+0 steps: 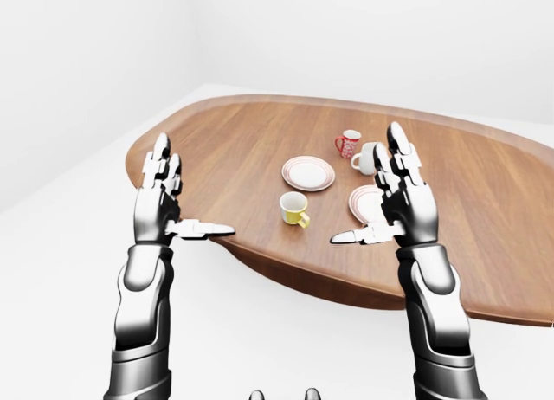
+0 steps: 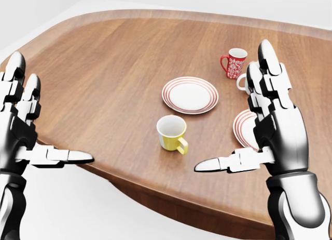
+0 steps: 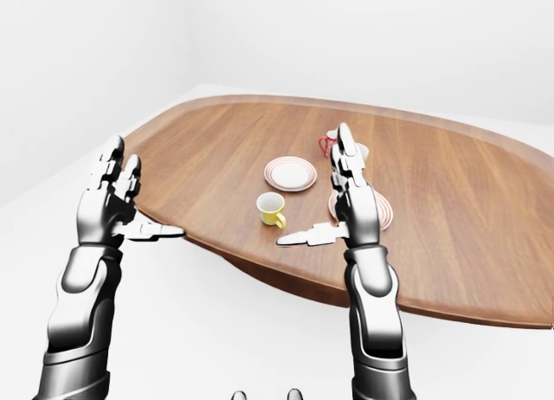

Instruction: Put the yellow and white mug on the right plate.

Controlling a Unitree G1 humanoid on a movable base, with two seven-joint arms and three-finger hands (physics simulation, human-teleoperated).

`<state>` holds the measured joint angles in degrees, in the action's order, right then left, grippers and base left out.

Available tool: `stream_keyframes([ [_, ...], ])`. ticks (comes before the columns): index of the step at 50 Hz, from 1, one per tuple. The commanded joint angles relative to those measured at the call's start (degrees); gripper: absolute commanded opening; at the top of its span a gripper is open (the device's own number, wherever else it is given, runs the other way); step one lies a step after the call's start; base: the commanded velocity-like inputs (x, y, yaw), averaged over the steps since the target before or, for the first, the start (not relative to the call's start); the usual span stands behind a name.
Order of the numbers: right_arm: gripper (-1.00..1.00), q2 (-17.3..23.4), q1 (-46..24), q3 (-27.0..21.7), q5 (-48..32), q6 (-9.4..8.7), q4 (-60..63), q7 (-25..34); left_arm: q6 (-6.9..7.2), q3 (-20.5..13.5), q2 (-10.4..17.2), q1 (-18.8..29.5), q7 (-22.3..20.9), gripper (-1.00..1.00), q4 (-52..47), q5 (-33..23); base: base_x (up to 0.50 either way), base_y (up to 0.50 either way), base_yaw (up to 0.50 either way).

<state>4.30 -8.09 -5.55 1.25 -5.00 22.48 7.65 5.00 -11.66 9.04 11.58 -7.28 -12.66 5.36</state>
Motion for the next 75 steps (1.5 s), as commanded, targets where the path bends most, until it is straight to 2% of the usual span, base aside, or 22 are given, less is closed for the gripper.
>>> stream_keyframes([
  [1,1.0,0.1,0.0,0.2,0.7,0.0,1.3,0.4,0.0,-0.3,0.4,0.3,0.2,1.0,0.2,0.4,0.47,0.17,0.0],
  [26,1.0,0.2,-0.1,1.0,-1.6,0.0,-1.5,0.6,0.0,0.0,0.1,0.0,0.0,1.0,0.2,0.0,0.46,0.16,0.0],
  [48,1.0,-0.2,0.3,1.3,-3.0,0.0,-3.3,1.7,0.0,0.0,0.1,-0.1,0.0,1.0,0.3,0.0,0.0,0.0,0.0],
  [55,1.0,-0.2,0.5,1.6,-3.5,0.0,-2.8,1.8,0.0,-0.1,0.2,0.0,0.0,1.0,-0.2,0.1,0.1,-0.49,0.0],
  [68,1.0,-0.8,1.3,1.6,-3.3,0.0,-1.8,3.1,0.0,-0.2,0.2,0.1,0.0,1.0,0.1,0.1,0.0,-0.01,0.0],
  [75,1.0,-0.4,1.4,1.6,-3.2,0.0,-1.9,2.5,0.0,-0.2,0.3,0.1,0.0,1.0,0.0,0.1,0.44,0.16,0.0],
])
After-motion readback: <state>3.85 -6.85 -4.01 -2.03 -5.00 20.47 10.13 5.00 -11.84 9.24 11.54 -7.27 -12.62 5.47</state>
